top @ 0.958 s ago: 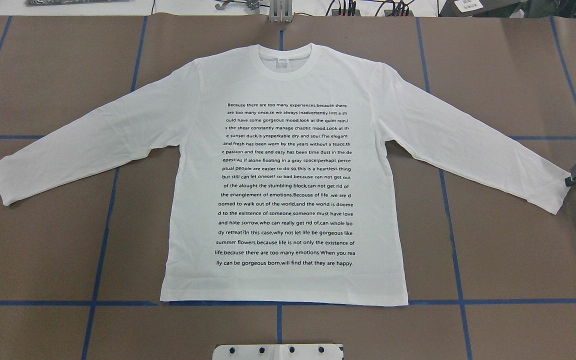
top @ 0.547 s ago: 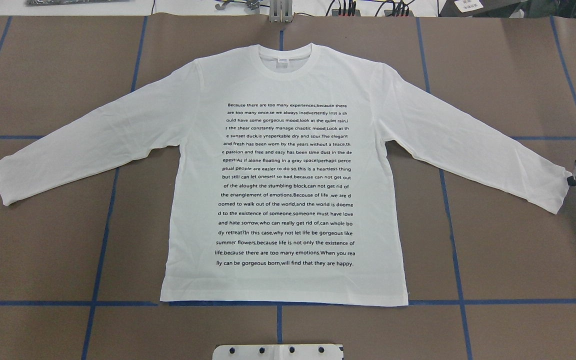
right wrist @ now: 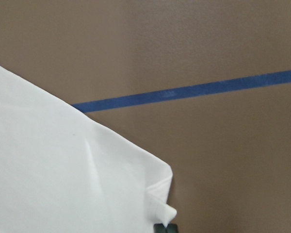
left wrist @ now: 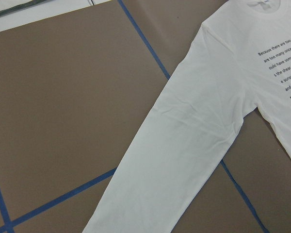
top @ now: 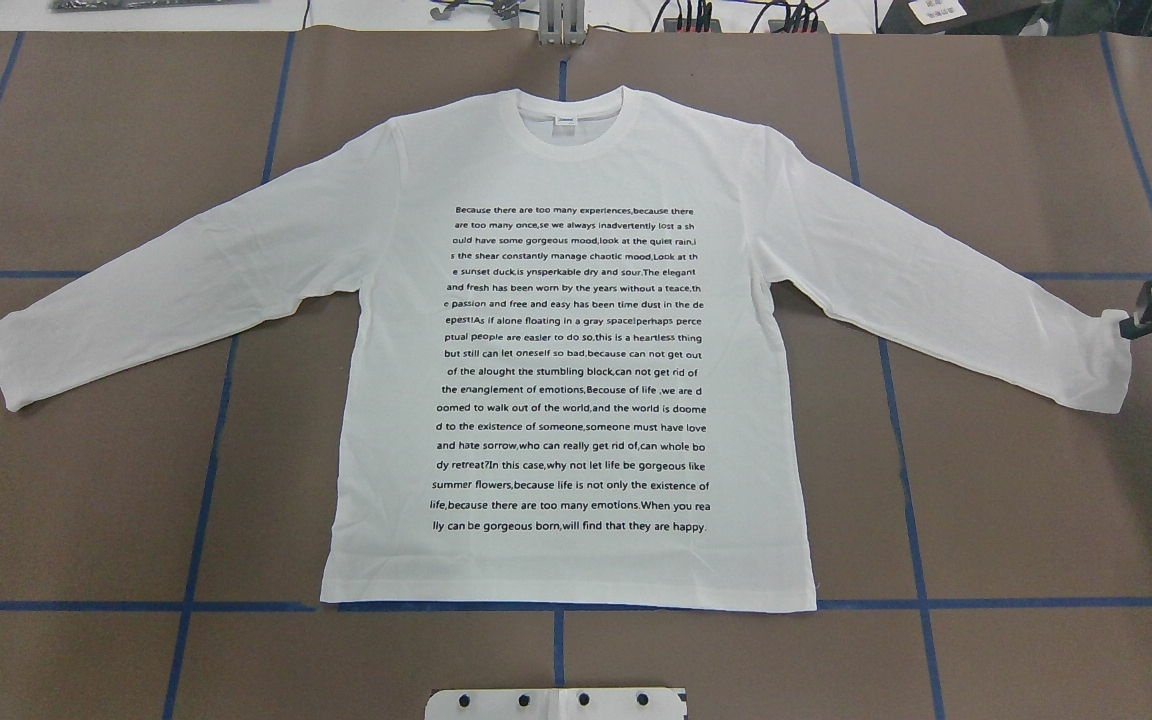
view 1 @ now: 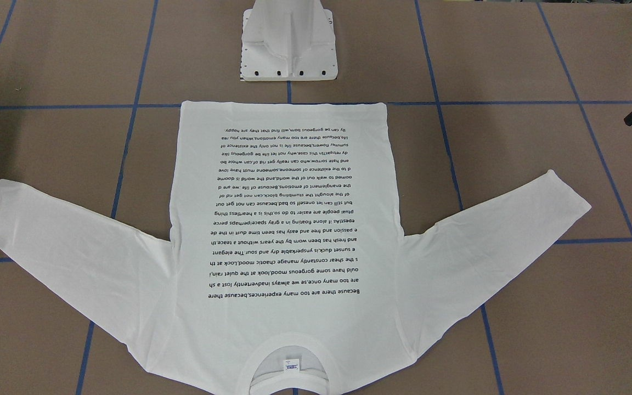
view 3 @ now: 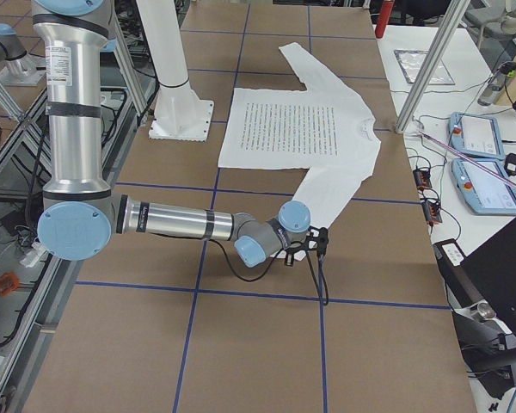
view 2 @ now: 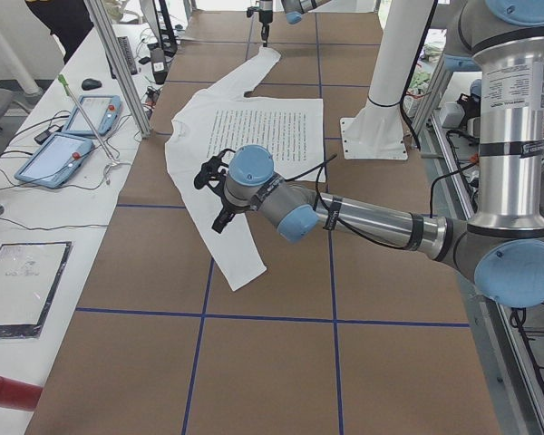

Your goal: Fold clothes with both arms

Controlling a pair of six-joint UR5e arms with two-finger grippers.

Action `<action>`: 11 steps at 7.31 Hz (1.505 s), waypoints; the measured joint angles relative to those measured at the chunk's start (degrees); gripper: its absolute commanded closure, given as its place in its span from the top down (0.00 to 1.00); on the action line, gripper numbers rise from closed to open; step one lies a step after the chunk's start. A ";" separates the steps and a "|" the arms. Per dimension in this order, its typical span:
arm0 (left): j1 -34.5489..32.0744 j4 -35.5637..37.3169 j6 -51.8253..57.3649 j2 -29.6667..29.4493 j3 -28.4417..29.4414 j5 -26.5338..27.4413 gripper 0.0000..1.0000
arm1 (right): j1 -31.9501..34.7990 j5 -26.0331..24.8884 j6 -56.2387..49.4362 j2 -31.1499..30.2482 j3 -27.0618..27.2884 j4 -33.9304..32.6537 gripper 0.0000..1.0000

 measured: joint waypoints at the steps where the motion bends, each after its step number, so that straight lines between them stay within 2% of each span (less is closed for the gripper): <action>1: 0.03 -0.09 -0.03 -0.02 0.00 -0.02 1.00 | -1.39 0.04 7.11 1.60 3.07 -0.04 0.00; 3: 0.04 -0.64 -0.06 -0.03 -0.08 0.01 1.00 | -8.13 -2.59 23.35 11.67 5.21 -1.54 0.00; 4: 0.04 -1.34 -0.09 -0.03 0.01 0.11 1.00 | -12.24 -6.20 29.94 20.28 4.93 -6.42 0.00; 5: 0.03 -1.89 -0.14 -0.02 0.05 0.18 1.00 | -16.13 -11.16 34.72 31.22 3.21 -14.40 0.00; 6: -0.04 -2.17 -0.18 0.04 0.00 0.18 1.00 | -19.63 -15.70 38.47 41.39 -0.16 -20.39 0.00; 8: -0.10 -2.43 -0.21 0.08 -0.27 0.42 1.00 | -27.29 -25.68 42.83 57.64 -9.84 -23.89 0.00; 10: -0.06 -2.49 -0.18 -0.10 0.07 0.76 1.00 | -32.94 -32.82 43.48 66.95 -17.55 -23.64 0.00; 11: -0.02 -2.52 -1.17 -0.23 0.32 0.82 1.00 | -34.84 -35.16 43.49 68.97 -20.00 -22.25 0.00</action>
